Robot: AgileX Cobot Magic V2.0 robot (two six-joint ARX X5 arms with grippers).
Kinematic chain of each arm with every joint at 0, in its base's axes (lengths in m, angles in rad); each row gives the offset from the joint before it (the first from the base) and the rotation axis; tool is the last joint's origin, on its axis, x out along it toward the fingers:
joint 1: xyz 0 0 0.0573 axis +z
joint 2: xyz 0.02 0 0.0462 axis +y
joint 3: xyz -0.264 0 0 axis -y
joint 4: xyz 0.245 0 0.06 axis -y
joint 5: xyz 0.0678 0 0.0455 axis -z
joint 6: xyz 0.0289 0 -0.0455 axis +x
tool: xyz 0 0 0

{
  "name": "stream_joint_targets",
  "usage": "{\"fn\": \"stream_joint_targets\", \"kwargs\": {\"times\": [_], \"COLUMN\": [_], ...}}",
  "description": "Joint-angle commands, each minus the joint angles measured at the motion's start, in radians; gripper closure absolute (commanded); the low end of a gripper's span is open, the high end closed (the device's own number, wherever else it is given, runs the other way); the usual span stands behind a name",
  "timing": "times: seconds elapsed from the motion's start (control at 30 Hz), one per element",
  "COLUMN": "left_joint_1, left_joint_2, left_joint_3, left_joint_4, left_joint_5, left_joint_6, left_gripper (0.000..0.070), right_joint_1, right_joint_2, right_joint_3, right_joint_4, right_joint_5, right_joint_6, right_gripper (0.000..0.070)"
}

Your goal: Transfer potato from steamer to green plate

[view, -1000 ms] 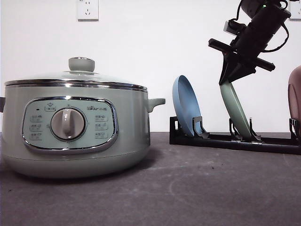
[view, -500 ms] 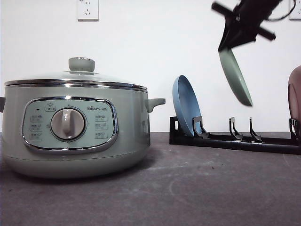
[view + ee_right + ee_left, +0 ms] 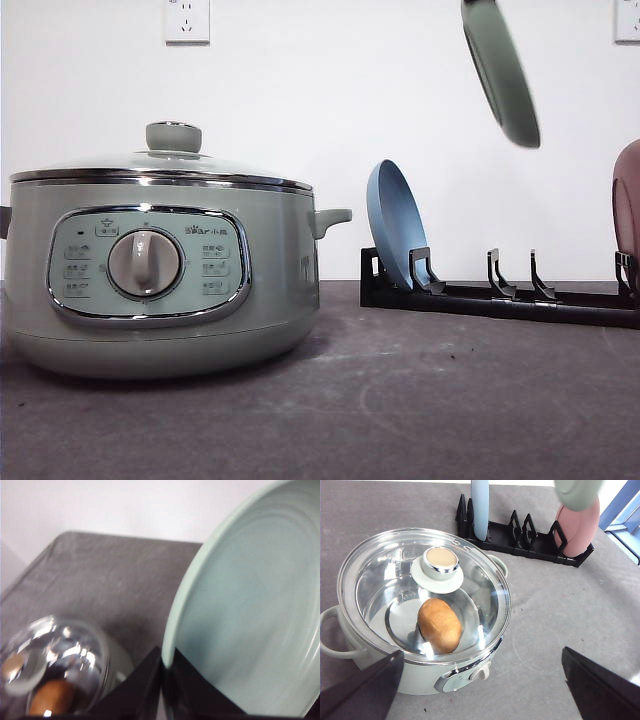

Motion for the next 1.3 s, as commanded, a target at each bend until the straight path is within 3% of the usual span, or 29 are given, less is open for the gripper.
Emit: {"fn": "stream_joint_targets", "kwargs": {"times": [0.0,0.23,0.4,0.5,0.67,0.9,1.27], "left_joint_1": [-0.002,-0.002,-0.002,-0.002,-0.002,-0.002,-0.002], "left_joint_2": [0.006,0.006,0.006,0.006,0.006,0.006,0.006], "left_joint_3": [0.02,0.02,0.02,0.02,0.02,0.02,0.02], "left_joint_4": [0.011,0.011,0.011,0.011,0.011,0.011,0.011], "left_joint_5": [0.003,0.003,0.003,0.003,0.003,0.003,0.003], "left_joint_6": [0.016,0.016,0.016,0.016,0.016,0.016,0.015], "left_gripper": [0.0059,0.0059,0.0059,0.0059,0.0059,0.0059,0.0059], "right_joint_1": [0.029,0.176,0.335,0.445,0.611,0.785,0.901], "right_joint_2": [-0.015,-0.088,-0.092,-0.093,-0.093,-0.091,-0.004], "right_joint_3": [0.027,0.027,0.008,-0.041,-0.181,-0.38,-0.539], "right_joint_4": [-0.049,-0.312,-0.499,-0.544,-0.534,-0.416,-0.283], "right_joint_5": [0.038,0.209,0.329,0.398,0.497,0.593,0.603], "right_joint_6": [-0.084,-0.199,-0.228,-0.223,-0.189,-0.138,-0.1], "right_gripper": [0.0693,0.0694,0.0695,0.0696,0.0696,0.0696,0.0696]}}
